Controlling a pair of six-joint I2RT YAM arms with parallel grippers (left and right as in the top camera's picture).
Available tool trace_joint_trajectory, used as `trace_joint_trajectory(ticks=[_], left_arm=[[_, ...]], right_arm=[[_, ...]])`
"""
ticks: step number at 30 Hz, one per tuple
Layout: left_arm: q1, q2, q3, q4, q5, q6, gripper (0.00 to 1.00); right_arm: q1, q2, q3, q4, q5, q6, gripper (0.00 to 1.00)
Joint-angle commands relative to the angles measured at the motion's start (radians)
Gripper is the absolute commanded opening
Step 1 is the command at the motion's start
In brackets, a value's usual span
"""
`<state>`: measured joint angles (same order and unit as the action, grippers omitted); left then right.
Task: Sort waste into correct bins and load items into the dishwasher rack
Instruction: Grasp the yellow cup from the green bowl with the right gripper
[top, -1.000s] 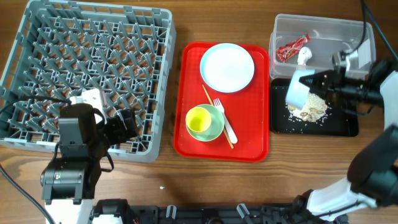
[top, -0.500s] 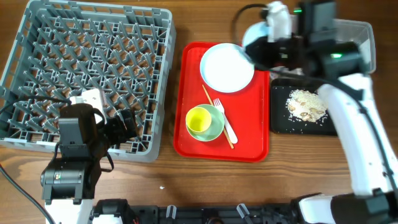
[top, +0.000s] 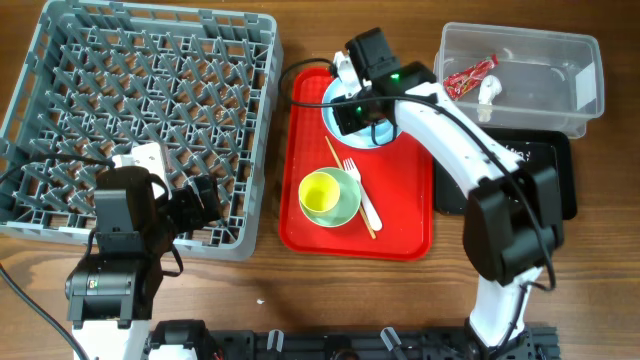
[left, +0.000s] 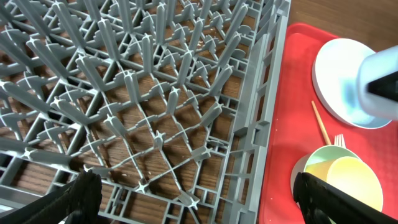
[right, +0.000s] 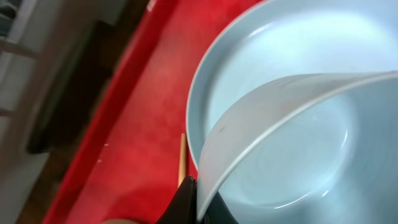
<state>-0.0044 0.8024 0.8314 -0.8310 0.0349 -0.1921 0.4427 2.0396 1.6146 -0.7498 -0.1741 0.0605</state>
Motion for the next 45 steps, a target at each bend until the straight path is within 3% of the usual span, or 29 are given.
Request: trace_joint_trajectory(ticks=[1, 4, 8, 10, 12, 19, 27, 34, 41, 44, 45], left_arm=[[0.001, 0.000, 0.016, -0.001, -0.002, 0.002, 1.00], [0.001, 0.000, 0.016, -0.001, -0.002, 0.002, 1.00], [0.001, 0.000, 0.016, -0.001, -0.002, 0.002, 1.00], [0.001, 0.000, 0.016, -0.001, -0.002, 0.002, 1.00], [0.001, 0.000, 0.016, -0.001, -0.002, 0.002, 1.00], [0.001, 0.000, 0.016, -0.001, -0.002, 0.002, 1.00], [0.001, 0.000, 0.016, 0.000, -0.002, 0.002, 1.00], [0.001, 0.000, 0.016, 0.000, -0.002, 0.002, 1.00], [0.001, 0.000, 0.016, -0.001, -0.002, 0.002, 1.00], [0.001, 0.000, 0.016, 0.000, -0.002, 0.002, 1.00], [0.001, 0.000, 0.016, 0.000, -0.002, 0.002, 1.00]], right_arm=[[0.006, 0.047, 0.010, 0.016, 0.021, 0.025, 0.04], [0.008, 0.057, 0.010, 0.008, 0.020, 0.026, 0.06], [0.008, 0.057, 0.010, -0.011, 0.018, 0.026, 0.20], [0.008, 0.054, 0.011, -0.027, 0.017, 0.026, 0.36], [0.008, 0.033, 0.025, -0.071, 0.018, 0.035, 0.43], [0.008, -0.156, 0.109, -0.228, -0.051, 0.050, 0.56], [0.048, -0.224, 0.054, -0.471, -0.140, 0.081, 0.56], [0.137, -0.224, -0.198, -0.286, -0.114, 0.209, 0.56], [0.156, -0.198, -0.298, -0.148, -0.066, 0.311, 0.55], [0.156, -0.164, -0.299, -0.124, -0.066, 0.336, 0.47], [0.156, -0.156, -0.299, -0.123, -0.065, 0.349, 0.39]])
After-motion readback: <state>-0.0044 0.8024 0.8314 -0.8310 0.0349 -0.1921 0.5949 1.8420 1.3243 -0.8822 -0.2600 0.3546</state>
